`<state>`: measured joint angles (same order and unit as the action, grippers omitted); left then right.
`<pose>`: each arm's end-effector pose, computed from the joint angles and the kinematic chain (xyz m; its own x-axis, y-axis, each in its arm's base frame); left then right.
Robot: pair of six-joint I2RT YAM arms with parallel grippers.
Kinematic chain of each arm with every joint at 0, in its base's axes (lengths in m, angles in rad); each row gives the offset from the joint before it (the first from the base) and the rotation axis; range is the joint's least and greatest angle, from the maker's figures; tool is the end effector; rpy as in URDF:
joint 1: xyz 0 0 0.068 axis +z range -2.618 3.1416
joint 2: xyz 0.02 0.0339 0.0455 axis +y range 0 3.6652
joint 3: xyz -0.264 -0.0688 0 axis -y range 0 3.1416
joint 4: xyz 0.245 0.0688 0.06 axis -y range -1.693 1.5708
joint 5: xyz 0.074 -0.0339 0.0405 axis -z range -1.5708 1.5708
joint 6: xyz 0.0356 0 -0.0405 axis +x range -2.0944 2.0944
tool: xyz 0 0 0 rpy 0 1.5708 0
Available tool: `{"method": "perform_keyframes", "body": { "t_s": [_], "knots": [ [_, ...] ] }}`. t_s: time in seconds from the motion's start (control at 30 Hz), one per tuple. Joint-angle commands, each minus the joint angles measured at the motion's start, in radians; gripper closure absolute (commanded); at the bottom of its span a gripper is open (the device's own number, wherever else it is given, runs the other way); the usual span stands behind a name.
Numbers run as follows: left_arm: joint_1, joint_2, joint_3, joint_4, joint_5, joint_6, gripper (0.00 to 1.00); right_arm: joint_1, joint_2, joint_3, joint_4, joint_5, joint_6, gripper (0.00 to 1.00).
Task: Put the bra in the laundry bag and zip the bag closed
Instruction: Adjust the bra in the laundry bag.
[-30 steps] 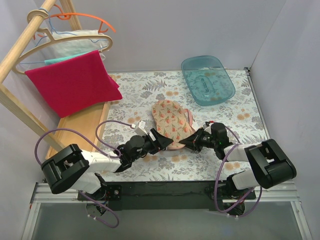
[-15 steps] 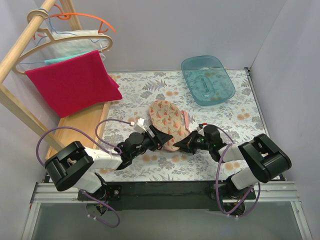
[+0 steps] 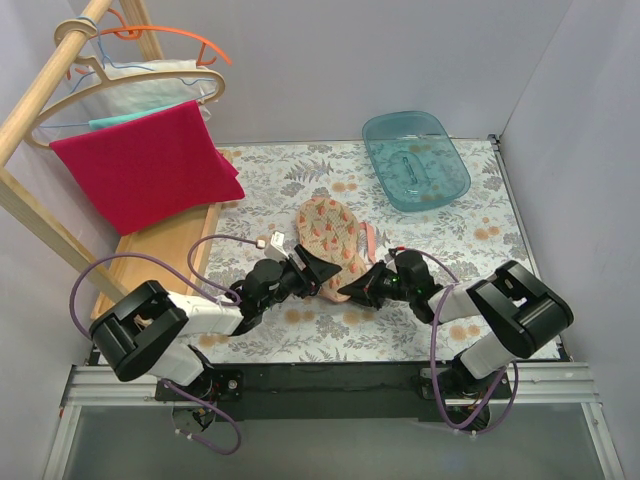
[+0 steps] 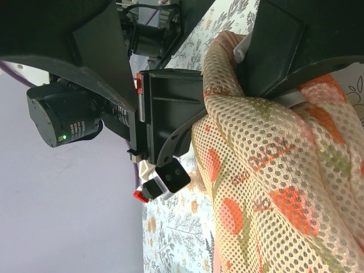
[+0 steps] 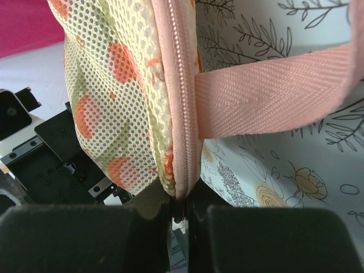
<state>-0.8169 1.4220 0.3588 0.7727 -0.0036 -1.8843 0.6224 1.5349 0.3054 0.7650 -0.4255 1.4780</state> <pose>0.1763 -0.1876 0.1582 -0.6308 -0.7179 0.2945 -0.4106 -0.0132 -0.9117 0.1899 0.1543 0.1189 -0.8610 0.4984 0.1013 0.2854 0.3087 0.9073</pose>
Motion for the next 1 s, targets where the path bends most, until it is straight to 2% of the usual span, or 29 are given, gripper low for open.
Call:
{"method": "perform_keyframes", "body": {
  "t_s": [0.0,0.23,0.4,0.6,0.8,0.97],
  "knots": [
    [0.021,-0.043,0.042,0.02,0.05,0.018,0.28,0.042,0.025,0.06,0.026,-0.124,-0.036,0.9],
    [0.033,-0.11,0.043,-0.114,0.082,0.059,0.26,-0.006,-0.022,0.018,0.025,-0.085,-0.044,0.9],
    [0.033,-0.254,0.026,-0.283,0.041,0.1,0.25,-0.088,-0.03,0.012,0.025,-0.098,-0.074,0.9],
    [0.033,-0.385,-0.021,-0.346,0.016,0.103,0.23,-0.124,-0.024,0.034,0.027,-0.105,-0.079,0.9],
    [0.033,-0.437,-0.047,-0.395,0.016,0.097,0.19,-0.139,-0.015,0.052,0.028,-0.11,-0.081,0.9],
    [0.033,-0.446,-0.073,-0.438,-0.05,0.085,0.19,-0.141,-0.024,0.055,0.028,-0.113,-0.079,0.9]
  ]
}}
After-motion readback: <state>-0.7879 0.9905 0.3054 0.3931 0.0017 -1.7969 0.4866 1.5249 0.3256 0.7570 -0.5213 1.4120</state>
